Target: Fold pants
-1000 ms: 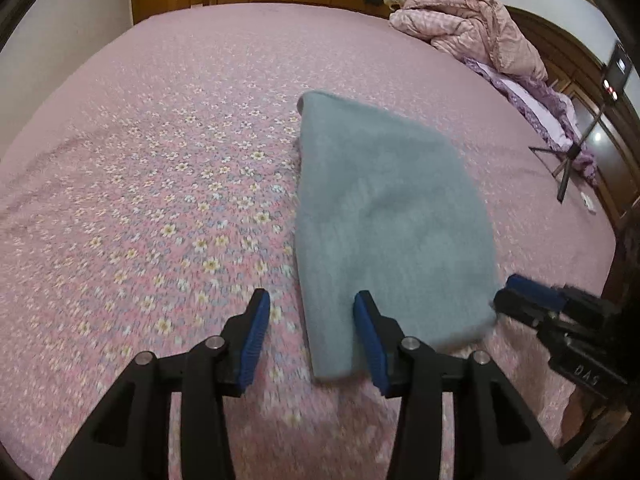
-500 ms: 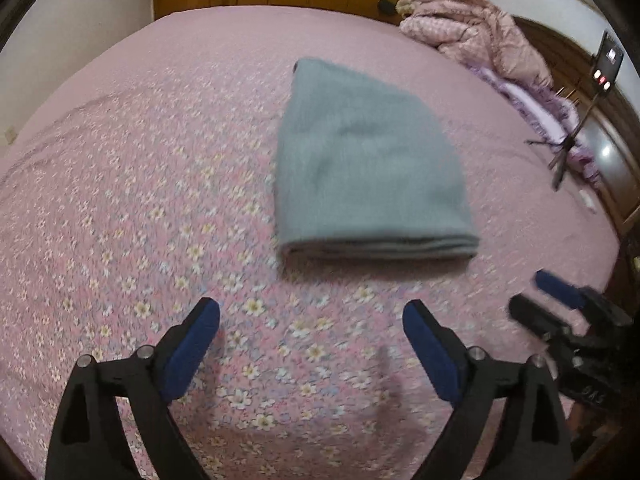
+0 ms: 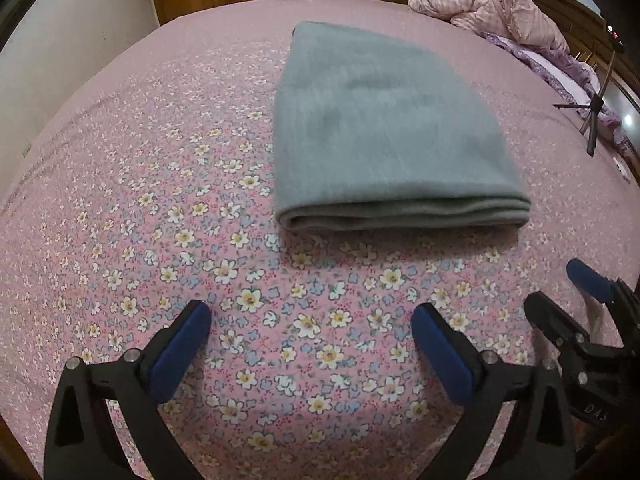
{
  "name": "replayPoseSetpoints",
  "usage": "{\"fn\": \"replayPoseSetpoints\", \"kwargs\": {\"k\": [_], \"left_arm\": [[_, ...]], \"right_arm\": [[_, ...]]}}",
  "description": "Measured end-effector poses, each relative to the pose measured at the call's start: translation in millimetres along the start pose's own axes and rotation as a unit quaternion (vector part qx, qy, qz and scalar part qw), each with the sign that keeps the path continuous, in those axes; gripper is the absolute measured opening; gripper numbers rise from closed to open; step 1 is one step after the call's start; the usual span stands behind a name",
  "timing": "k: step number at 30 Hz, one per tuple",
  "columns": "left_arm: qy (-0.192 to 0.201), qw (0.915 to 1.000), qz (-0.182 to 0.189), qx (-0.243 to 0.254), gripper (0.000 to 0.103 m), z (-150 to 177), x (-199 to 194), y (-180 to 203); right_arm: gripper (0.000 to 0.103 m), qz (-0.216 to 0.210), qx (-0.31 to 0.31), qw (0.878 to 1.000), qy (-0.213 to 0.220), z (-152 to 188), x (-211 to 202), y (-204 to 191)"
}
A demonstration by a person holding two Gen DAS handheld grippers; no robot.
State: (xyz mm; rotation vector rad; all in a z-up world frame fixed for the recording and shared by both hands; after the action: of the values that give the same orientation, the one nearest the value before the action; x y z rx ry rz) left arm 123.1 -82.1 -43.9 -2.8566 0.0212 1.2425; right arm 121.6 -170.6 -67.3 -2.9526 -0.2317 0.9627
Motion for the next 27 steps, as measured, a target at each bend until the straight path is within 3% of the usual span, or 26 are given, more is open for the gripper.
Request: {"fn": "replayPoseSetpoints", "kwargs": {"k": [27], "left_arm": [[-0.001, 1.0, -0.001, -0.01, 0.103, -2, 5, -6]], "right_arm": [[0.096, 0.014, -0.01, 1.0, 0.002, 5, -3, -15]]}}
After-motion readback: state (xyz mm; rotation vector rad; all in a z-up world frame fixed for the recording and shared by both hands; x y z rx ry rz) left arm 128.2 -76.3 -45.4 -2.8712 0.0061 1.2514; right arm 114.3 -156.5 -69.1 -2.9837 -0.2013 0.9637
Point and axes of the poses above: each gripper's, at about its wrist camera, not at the fingertips, and x roughly the way its jaws point, y to its right, z to its underside, the point moved 1 cm from there along x, roughly the way its jaws point, and after that the axes turned 14 degrees about y, right-handed, at the moved point
